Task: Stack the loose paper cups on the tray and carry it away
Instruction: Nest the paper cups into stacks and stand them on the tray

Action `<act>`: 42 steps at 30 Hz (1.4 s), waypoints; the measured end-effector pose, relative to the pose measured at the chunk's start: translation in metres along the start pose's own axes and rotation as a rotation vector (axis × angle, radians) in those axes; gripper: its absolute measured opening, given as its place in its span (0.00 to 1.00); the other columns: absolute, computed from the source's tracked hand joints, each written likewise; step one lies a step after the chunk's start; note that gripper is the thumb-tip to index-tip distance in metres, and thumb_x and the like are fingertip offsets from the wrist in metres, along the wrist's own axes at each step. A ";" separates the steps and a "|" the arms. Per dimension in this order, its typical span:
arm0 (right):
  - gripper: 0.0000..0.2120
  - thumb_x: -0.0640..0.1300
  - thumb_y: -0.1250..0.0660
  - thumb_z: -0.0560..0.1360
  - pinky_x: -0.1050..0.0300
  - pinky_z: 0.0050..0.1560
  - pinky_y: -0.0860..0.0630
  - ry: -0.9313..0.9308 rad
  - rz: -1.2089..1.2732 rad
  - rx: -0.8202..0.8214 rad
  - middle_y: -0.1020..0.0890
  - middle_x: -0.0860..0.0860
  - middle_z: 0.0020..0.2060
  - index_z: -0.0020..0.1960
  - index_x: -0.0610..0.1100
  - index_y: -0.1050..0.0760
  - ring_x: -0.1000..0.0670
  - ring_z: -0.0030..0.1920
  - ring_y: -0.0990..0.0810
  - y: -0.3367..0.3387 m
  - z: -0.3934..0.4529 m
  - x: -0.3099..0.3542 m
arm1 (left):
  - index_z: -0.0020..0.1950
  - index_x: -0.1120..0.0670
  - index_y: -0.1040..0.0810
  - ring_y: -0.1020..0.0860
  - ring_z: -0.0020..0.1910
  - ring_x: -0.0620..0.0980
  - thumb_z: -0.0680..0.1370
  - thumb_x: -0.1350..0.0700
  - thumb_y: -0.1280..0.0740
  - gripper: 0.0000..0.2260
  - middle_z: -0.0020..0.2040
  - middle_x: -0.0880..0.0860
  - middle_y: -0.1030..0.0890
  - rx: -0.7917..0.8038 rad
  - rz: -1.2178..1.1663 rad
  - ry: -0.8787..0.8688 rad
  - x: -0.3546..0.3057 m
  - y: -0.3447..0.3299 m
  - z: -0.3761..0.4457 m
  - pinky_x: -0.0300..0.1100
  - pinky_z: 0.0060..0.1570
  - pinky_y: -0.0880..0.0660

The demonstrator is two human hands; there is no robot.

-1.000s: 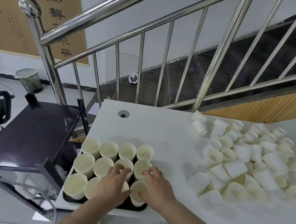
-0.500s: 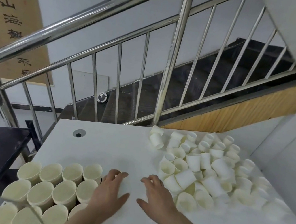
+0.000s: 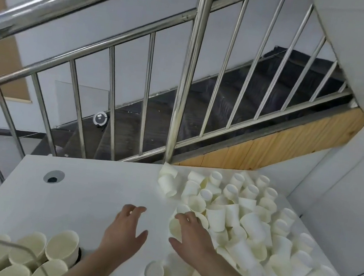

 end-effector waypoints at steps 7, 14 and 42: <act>0.28 0.53 0.37 0.78 0.55 0.59 0.27 -0.073 0.027 0.058 0.35 0.50 0.68 0.74 0.49 0.41 0.49 0.67 0.32 -0.007 0.087 -0.010 | 0.72 0.46 0.38 0.29 0.61 0.45 0.77 0.46 0.37 0.24 0.67 0.46 0.36 0.053 -0.023 0.042 0.015 -0.013 0.067 0.40 0.51 0.25; 0.26 0.52 0.35 0.78 0.54 0.60 0.28 -0.195 0.067 0.099 0.31 0.47 0.64 0.71 0.45 0.39 0.45 0.64 0.30 -0.020 0.167 -0.019 | 0.72 0.46 0.40 0.27 0.60 0.46 0.77 0.46 0.38 0.24 0.68 0.46 0.37 0.121 -0.040 0.066 0.035 -0.027 0.116 0.41 0.52 0.24; 0.34 0.42 0.26 0.69 0.59 0.58 0.30 -0.179 0.579 0.190 0.28 0.54 0.62 0.71 0.47 0.37 0.54 0.58 0.29 -0.057 0.238 -0.033 | 0.71 0.48 0.34 0.27 0.61 0.44 0.74 0.41 0.34 0.27 0.66 0.46 0.32 0.002 -0.380 0.276 0.056 -0.053 0.176 0.41 0.58 0.27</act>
Point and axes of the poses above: each hand's wrist, its own z-axis towards the middle knuckle, its own y-axis out of the back of the hand, x = y × z, the point moved 1 cm from there along z, towards the middle knuckle
